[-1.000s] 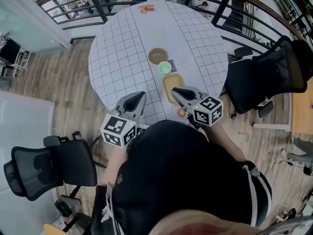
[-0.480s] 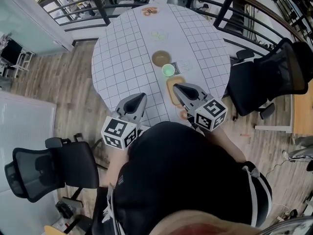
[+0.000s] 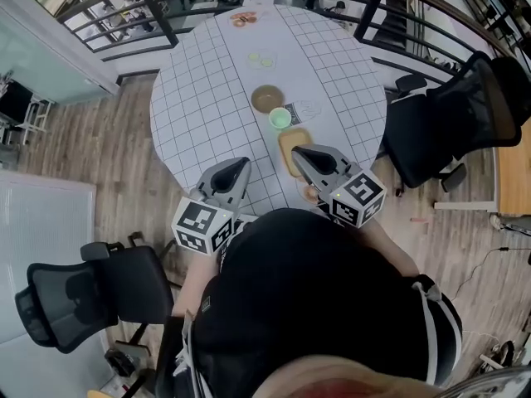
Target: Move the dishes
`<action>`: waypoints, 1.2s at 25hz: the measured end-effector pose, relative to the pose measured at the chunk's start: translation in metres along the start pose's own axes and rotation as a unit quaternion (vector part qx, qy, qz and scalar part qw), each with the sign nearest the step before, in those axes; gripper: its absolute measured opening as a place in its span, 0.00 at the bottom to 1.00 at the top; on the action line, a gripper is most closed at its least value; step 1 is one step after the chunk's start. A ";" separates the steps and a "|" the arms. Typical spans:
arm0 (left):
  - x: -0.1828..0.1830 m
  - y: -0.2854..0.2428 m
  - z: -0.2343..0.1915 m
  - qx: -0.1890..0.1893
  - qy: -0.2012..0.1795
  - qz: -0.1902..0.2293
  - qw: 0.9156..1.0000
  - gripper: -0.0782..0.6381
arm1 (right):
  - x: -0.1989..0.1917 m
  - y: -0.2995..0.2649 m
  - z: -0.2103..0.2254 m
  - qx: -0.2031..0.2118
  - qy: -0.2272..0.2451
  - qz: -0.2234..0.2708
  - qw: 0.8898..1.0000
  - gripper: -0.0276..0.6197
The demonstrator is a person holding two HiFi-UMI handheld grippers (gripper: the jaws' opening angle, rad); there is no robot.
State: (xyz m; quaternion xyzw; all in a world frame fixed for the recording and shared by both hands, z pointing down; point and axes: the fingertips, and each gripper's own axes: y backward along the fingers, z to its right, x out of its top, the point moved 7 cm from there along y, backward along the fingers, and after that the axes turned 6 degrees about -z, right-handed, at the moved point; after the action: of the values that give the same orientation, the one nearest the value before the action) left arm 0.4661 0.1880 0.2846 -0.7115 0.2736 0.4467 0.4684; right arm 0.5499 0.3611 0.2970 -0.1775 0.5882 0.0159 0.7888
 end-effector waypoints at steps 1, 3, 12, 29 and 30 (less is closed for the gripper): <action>0.001 -0.002 0.001 -0.001 -0.002 -0.001 1.000 0.12 | -0.001 0.002 0.001 -0.002 -0.003 0.001 1.000 0.07; 0.004 -0.007 0.000 -0.001 -0.006 -0.003 1.000 0.12 | -0.003 0.007 0.005 -0.001 -0.021 0.006 1.000 0.07; 0.010 -0.004 -0.043 -0.024 -0.025 -0.004 0.999 0.12 | 0.000 -0.025 0.009 -0.020 -0.067 0.017 0.997 0.07; -0.019 0.044 -0.157 -0.227 -0.098 -0.082 0.965 0.12 | -0.017 -0.116 -0.113 -0.223 -0.154 0.060 0.961 0.07; -0.016 0.040 -0.153 -0.231 -0.103 -0.081 0.964 0.12 | -0.019 -0.108 -0.114 -0.233 -0.153 0.065 0.958 0.07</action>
State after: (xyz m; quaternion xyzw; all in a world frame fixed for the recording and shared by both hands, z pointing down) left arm 0.4844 0.0315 0.3069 -0.7704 0.0547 0.5292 0.3514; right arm 0.4647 0.2290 0.3147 -0.3132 0.4512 0.2304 0.8033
